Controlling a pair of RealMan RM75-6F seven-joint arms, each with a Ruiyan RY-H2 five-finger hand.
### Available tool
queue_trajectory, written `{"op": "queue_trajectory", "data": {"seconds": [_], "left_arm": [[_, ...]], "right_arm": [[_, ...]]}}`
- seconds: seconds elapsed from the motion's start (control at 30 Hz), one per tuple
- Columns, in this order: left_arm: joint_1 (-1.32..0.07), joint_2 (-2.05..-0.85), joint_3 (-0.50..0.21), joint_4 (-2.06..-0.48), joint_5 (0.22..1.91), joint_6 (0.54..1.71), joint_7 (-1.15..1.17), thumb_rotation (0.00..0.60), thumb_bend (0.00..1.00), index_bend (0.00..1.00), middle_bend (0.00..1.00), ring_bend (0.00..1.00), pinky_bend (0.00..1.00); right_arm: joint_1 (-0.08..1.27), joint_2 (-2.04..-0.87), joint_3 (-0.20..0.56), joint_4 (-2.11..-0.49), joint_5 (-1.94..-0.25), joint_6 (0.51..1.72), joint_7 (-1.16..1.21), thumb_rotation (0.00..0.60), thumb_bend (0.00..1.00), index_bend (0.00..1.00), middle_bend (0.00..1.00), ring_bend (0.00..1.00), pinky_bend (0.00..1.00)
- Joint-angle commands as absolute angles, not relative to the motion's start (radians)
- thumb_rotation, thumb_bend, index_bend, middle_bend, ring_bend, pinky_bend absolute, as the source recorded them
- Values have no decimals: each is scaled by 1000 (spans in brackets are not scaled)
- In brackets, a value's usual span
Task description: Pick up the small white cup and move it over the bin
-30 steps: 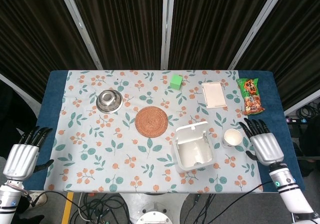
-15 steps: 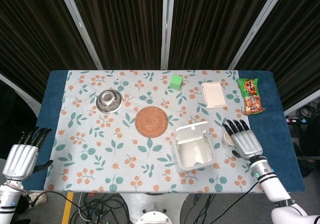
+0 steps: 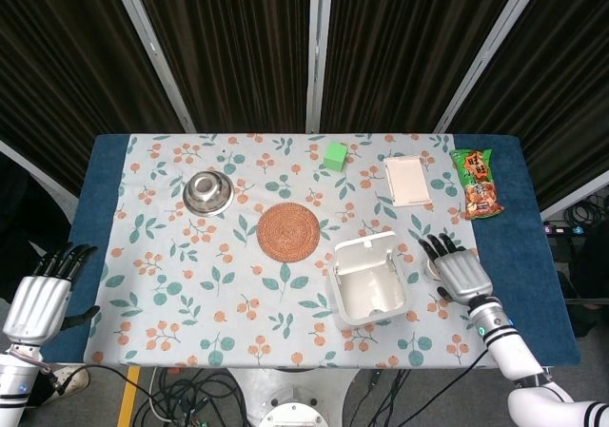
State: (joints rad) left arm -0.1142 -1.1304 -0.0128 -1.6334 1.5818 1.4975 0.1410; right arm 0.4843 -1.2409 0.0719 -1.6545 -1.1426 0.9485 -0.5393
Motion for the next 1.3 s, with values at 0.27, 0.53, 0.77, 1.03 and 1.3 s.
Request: {"op": "queue_trajectory", "data": {"seconds": [0.27,0.53,0.77,1.03,1.3], "left_arm": [[-115,-1131,-13,-1633,1580,1495,142,600,32,158,159,88,193],[-115,-1132,-12,-1630,1576,1492,136,600,32,158,159,87,192],[-114,-1128,-13,-1634,1580,1498,137,600,32,159,159,87,192],[-114,-1130,-12,-1635,1579,1494,142,600,32,159,159,88,193],[-116,-1129,-12,-1635,1578,1491,141,600,32,159,159,88,192]], "right_arm": [[481,-1253,56,-1633,-1179,992,-508,600,271,92,196,136,457],[471,-1243,49,-1615,-1232,1025,-451,600,299,237,279,250,473],[445,-1167,60,-1684,-1291,1086,-353,600,301,258,295,257,481],[388,-980,90,-1901,-1480,1282,-280,600,301,258,299,255,479],[382,-898,77,-2028,-1635,1310,-232,600,301,261,303,255,477]]}}
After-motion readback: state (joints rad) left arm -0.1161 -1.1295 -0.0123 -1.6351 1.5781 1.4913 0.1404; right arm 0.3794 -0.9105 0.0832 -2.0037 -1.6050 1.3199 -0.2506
